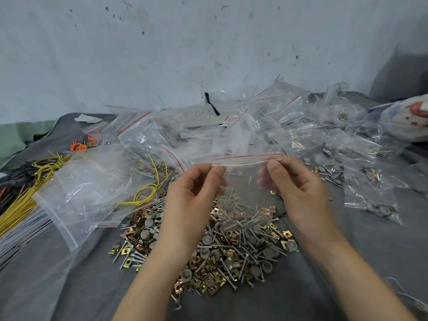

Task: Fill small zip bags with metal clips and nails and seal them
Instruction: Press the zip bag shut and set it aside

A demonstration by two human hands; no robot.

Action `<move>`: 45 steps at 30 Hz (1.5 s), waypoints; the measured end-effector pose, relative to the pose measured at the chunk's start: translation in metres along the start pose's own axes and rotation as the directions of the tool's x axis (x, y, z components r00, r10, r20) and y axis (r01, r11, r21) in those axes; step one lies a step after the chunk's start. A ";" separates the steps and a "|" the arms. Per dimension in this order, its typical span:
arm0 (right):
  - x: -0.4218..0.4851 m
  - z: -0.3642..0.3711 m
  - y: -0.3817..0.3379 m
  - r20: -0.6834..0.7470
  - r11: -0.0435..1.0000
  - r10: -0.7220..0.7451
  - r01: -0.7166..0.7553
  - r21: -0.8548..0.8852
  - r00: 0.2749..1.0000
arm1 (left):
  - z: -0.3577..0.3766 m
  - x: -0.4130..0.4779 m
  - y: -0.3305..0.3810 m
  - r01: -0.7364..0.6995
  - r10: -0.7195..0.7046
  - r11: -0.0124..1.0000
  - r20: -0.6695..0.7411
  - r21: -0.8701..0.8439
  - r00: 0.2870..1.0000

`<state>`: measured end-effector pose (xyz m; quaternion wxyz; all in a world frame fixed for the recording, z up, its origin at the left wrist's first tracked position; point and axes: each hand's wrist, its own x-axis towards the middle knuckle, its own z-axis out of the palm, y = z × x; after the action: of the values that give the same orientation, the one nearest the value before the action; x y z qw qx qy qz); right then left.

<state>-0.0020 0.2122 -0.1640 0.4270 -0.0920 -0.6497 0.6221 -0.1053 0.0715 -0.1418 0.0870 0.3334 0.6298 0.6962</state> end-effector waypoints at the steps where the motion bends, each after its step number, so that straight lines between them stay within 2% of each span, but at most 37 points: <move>1: 0.000 0.001 0.000 -0.003 1.000 -0.001 0.001 0.005 1.000 | 0.000 0.000 0.000 -0.001 0.001 1.000 -0.008 -0.006 1.000; 12: 0.003 0.007 -0.003 -0.030 0.991 0.057 -0.052 0.124 0.998 | -0.002 0.003 0.001 0.023 -0.029 0.997 -0.067 -0.078 0.997; 36: 0.003 0.007 -0.004 -0.027 0.991 0.066 -0.063 0.114 0.997 | -0.001 0.001 0.000 0.018 -0.023 0.999 -0.094 -0.051 0.995; 45: 0.003 0.005 -0.005 -0.045 0.988 0.085 -0.078 0.135 0.995 | 0.000 -0.001 0.000 0.012 -0.014 0.999 -0.065 -0.034 0.998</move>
<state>-0.0054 0.2094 -0.1577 0.4228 -0.1058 -0.5916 0.6783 -0.1045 0.0712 -0.1416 0.0763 0.3051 0.6226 0.7165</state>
